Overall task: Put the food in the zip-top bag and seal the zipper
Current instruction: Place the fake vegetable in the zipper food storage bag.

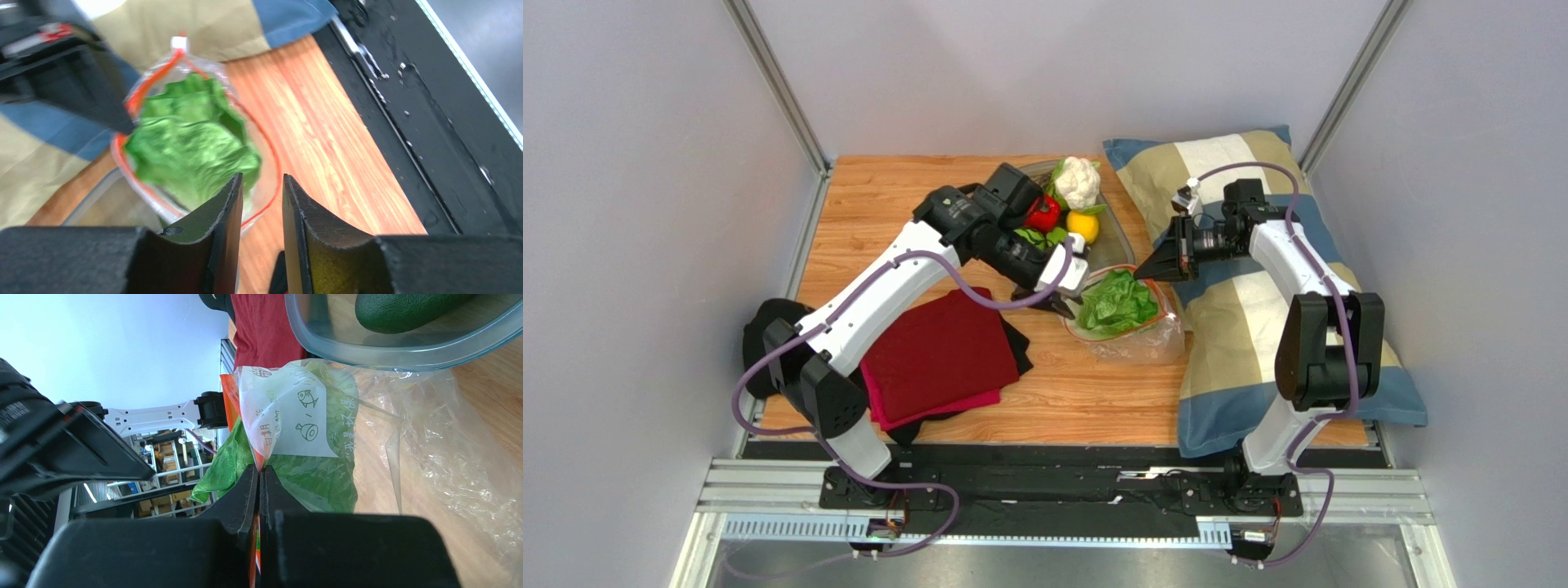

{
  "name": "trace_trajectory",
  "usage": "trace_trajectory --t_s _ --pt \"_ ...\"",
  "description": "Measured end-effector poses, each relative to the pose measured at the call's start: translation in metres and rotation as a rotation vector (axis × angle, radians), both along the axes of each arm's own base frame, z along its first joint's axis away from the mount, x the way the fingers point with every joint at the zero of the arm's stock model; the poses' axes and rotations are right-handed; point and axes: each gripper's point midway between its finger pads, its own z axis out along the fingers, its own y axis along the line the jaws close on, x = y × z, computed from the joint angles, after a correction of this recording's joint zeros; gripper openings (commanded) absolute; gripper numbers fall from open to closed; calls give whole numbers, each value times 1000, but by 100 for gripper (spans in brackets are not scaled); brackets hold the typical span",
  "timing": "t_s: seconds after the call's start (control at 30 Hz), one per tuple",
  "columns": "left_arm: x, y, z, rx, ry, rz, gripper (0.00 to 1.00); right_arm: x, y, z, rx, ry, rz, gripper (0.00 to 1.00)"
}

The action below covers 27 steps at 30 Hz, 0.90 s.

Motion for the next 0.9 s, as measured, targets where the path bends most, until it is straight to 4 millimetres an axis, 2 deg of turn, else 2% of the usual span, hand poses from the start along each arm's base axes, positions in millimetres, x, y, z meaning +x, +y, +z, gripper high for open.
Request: trace_trajectory --t_s 0.2,0.4,0.47,0.6,0.73,0.87,0.9 --pt "-13 4 -42 119 -43 -59 42 0 0 0 0 0 0 0" --pt "-5 12 -70 198 -97 -49 46 0 0 0 0 1 0 0" --pt "-2 11 -78 216 -114 -47 50 0 0 0 0 2 0 0" --pt "-2 4 -96 233 -159 -60 54 1 0 -3 0 9 0 0" --pt "-3 -4 -111 250 -191 -74 51 1 0 -4 0 13 0 0" --pt "3 -13 -125 266 -201 -74 51 1 0 -4 0 13 0 0" --pt "5 -14 -129 275 -199 -71 48 1 0 -4 0 13 0 0"
